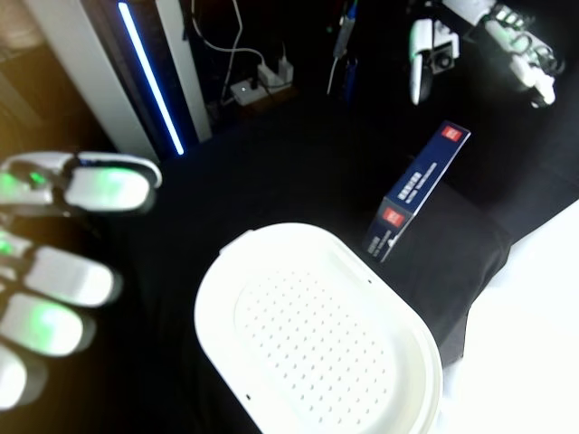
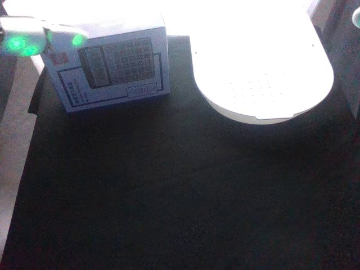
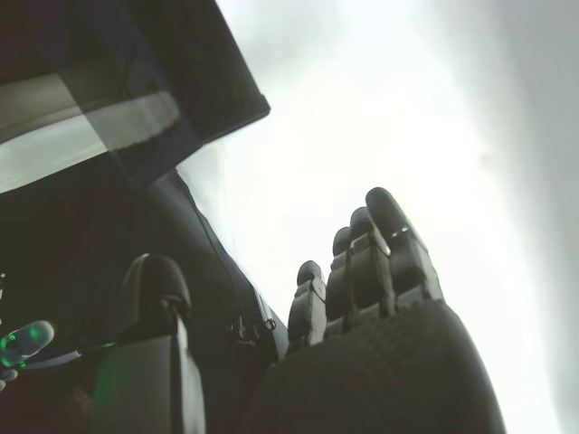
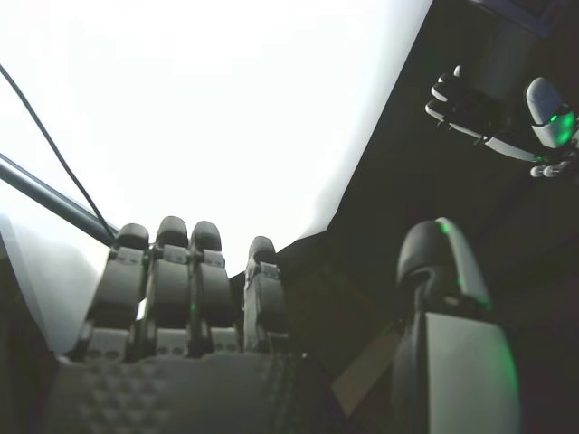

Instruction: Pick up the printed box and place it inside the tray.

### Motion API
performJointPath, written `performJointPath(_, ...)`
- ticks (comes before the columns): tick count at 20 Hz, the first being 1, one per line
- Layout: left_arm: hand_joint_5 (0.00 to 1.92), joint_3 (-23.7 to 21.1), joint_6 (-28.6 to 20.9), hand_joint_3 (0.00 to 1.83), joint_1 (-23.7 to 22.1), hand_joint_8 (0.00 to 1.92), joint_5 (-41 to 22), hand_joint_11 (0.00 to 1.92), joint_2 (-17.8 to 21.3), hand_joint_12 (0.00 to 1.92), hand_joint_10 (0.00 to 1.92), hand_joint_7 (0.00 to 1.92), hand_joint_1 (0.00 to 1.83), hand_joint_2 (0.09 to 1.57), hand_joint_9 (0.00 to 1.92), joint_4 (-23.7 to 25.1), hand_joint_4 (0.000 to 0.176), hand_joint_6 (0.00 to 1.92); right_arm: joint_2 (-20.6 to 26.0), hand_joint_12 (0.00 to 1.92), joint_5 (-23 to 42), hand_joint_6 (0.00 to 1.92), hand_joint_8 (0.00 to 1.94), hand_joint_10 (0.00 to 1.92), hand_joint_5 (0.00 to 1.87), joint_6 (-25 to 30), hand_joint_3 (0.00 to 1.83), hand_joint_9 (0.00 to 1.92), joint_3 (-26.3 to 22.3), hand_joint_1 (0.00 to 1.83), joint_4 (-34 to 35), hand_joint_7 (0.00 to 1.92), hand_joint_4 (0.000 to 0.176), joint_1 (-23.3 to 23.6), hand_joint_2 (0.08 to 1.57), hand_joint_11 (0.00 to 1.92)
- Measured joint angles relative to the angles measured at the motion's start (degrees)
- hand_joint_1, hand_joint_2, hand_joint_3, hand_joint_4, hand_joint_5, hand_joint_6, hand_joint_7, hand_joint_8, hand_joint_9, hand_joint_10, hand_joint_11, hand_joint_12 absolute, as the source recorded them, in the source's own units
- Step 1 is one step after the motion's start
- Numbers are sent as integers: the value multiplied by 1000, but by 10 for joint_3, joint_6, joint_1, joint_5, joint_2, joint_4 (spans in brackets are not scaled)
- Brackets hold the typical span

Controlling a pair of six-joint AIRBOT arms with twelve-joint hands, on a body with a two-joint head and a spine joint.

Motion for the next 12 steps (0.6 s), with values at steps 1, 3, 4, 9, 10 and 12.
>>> performJointPath(1, 0, 3, 0, 0, -7, 4, 13, 0, -4, 914, 6, 140, 651, 877, 233, 7, 64, 0, -1, 414, 0, 2, 0, 0, 80, 0, 0, 79, 0, 581, 0, 91, 176, 0, 868, 0)
performJointPath(3, 0, 16, 0, 0, -27, 3, 51, 0, -17, 771, 3, 115, 604, 843, 209, 15, 85, 0, -2, 323, -2, 1, 6, 4, 81, 0, 0, 93, 0, 589, -2, 140, 176, 3, 836, 0)
performJointPath(4, 0, 22, 0, 0, -30, 2, 59, 0, -21, 932, 7, 116, 533, 804, 192, 17, 141, 0, -3, 319, 0, 0, 5, 0, 78, 0, 0, 86, 0, 587, -2, 139, 176, 6, 827, 0)
performJointPath(9, 0, 65, 0, 0, -47, 1, 146, 0, -50, 468, 2, 99, 480, 746, 196, 24, 22, 0, -7, 355, 0, 0, 2, 0, 52, 0, 0, 57, 1, 600, -11, 108, 175, 9, 851, 0)
performJointPath(10, 0, 70, 0, 0, -47, 1, 161, 0, -56, 491, 2, 88, 474, 741, 199, 24, 0, 0, -7, 373, 0, 4, 5, 5, 71, 0, 0, 82, 2, 634, -12, 137, 174, 9, 828, 0)
performJointPath(12, 0, 76, 0, 0, -47, 0, 184, 0, -64, 458, 0, 84, 501, 740, 191, 25, 0, 0, -7, 409, 0, 0, 0, 2, 50, 0, 0, 92, 2, 650, -10, 141, 136, 9, 843, 0)
